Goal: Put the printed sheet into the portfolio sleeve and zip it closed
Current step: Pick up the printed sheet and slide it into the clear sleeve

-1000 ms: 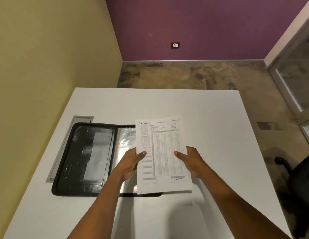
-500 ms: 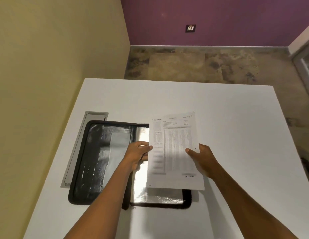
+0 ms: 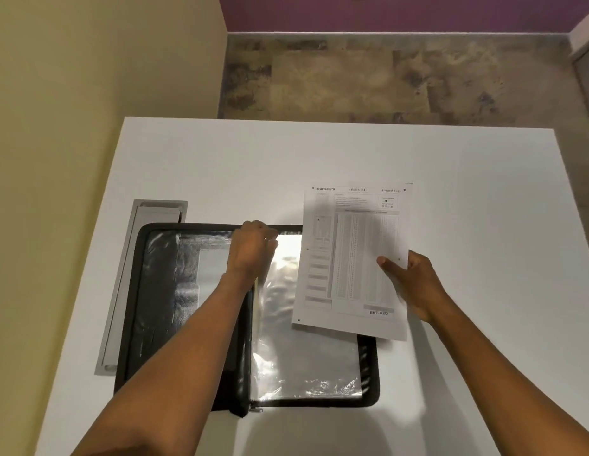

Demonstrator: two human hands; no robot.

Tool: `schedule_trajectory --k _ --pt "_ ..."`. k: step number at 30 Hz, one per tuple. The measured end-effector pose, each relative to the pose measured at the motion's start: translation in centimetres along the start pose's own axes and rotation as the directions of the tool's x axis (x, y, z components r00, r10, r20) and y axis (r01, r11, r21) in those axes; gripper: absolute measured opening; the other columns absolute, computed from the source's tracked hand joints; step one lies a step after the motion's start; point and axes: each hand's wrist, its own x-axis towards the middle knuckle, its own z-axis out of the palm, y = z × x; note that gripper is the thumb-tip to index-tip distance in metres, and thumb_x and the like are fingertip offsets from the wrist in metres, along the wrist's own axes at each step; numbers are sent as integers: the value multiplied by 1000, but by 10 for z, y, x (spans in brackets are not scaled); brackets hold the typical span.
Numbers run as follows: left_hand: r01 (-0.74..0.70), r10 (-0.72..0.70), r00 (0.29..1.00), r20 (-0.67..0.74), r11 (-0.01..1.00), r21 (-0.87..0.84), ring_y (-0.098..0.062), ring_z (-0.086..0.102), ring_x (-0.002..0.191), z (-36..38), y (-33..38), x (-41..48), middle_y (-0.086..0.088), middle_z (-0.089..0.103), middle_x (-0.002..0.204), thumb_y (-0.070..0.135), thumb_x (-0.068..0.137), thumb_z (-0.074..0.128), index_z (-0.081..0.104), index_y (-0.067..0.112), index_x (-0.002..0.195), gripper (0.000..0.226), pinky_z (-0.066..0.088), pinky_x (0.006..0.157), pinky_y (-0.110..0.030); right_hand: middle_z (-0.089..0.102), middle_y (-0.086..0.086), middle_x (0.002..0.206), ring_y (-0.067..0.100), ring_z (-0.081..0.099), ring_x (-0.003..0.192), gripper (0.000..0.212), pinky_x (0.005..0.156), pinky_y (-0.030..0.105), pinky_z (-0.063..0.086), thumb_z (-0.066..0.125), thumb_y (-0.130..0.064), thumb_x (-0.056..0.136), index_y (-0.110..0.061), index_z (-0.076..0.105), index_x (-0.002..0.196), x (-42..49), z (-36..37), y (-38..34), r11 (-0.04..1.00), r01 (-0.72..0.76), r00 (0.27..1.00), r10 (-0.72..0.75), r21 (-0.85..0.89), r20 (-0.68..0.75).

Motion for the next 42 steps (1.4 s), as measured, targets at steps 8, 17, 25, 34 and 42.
schedule_trajectory --k 8,17,25,34,42 --pt "-73 75 996 -52 996 43 -27 64 99 6 -9 8 -4 75 101 18 89 76 83 20 100 13 51 85 -39 78 2 120 21 76 109 32 94 33 62 72 -17 96 -13 70 128 -3 -7 6 994 17 1000 -19 108 18" --pt "-82 79 995 53 995 61 -23 63 84 -2 -11 15 4 70 82 18 89 64 73 21 85 11 48 77 -40 79 0 117 20 76 107 29 90 32 62 72 -18 96 -14 71 124 -5 -12 1 995 23 1000 -24 97 3" --pt "-119 100 982 158 986 115 -18 62 97 -8 -3 21 10 74 94 21 92 59 75 29 100 20 35 95 -39 80 -9 109 12 77 100 25 80 22 63 75 -24 94 -20 72 119 -1 -11 -20 995 95 994 -94 10 -59" --pt "-121 109 985 133 989 85 -21 60 96 -2 0 13 11 78 93 25 91 60 79 28 86 20 32 85 -38 79 -18 103 5 76 98 21 82 20 62 75 -26 95 -33 73 114 19 1 -71 962 248 959 -260 -117 -109" --pt "-142 142 990 12 987 73 -25 64 87 -2 -5 4 7 79 86 26 90 70 84 27 88 14 50 81 -42 74 -18 111 -2 73 97 36 76 15 60 71 -29 97 -20 68 132 61 51 -145 869 434 897 -442 -239 21"
